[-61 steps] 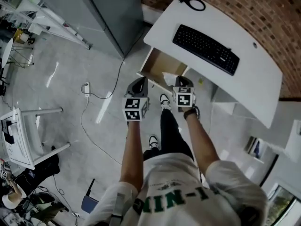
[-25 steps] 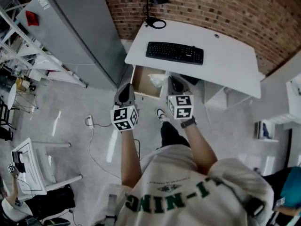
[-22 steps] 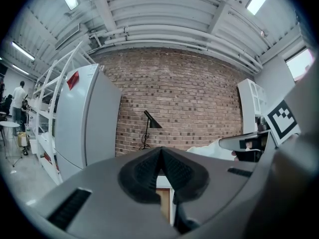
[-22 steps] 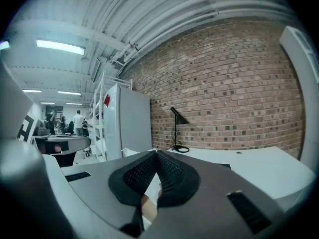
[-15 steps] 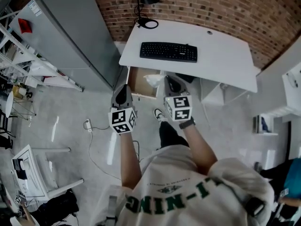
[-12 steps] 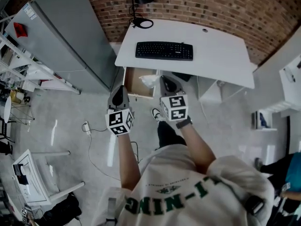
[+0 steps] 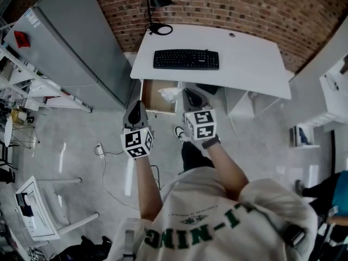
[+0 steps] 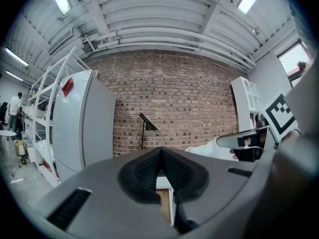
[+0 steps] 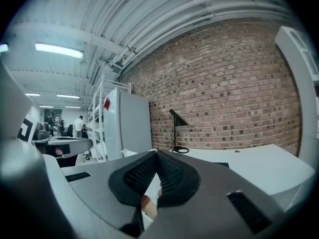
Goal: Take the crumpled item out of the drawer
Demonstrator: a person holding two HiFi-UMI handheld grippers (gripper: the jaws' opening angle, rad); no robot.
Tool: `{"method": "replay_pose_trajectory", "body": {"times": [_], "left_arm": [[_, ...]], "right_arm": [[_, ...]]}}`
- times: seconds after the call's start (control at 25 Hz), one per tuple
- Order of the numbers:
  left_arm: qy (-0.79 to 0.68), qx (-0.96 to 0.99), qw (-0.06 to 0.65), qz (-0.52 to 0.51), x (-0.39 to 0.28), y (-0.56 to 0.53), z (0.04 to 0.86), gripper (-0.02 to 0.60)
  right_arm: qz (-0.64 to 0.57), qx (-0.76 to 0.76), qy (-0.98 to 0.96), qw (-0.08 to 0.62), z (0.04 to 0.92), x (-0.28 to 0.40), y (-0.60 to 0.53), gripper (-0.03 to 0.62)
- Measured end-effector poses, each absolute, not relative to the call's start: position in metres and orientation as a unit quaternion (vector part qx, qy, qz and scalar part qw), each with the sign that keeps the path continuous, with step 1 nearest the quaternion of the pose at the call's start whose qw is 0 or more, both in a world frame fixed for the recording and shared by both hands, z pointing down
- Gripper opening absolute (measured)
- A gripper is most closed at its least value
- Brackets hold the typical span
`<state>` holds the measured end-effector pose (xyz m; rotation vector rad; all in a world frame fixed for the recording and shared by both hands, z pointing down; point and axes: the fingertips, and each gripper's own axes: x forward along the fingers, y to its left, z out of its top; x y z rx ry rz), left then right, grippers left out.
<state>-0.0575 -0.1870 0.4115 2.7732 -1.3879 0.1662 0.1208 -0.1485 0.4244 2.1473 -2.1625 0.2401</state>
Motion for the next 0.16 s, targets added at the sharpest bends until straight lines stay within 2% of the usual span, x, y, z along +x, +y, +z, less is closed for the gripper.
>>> {"method": "replay_pose_trajectory", "body": {"times": [0.16], "left_arm": [[-0.446, 0.893, 0.017, 0.052, -0.0585, -0.1783, 0.4089, -0.005]], "right_arm": [[0.078, 0.702, -0.706, 0.040, 0.4221, 0.1208, -0.1402, 0.003]]}}
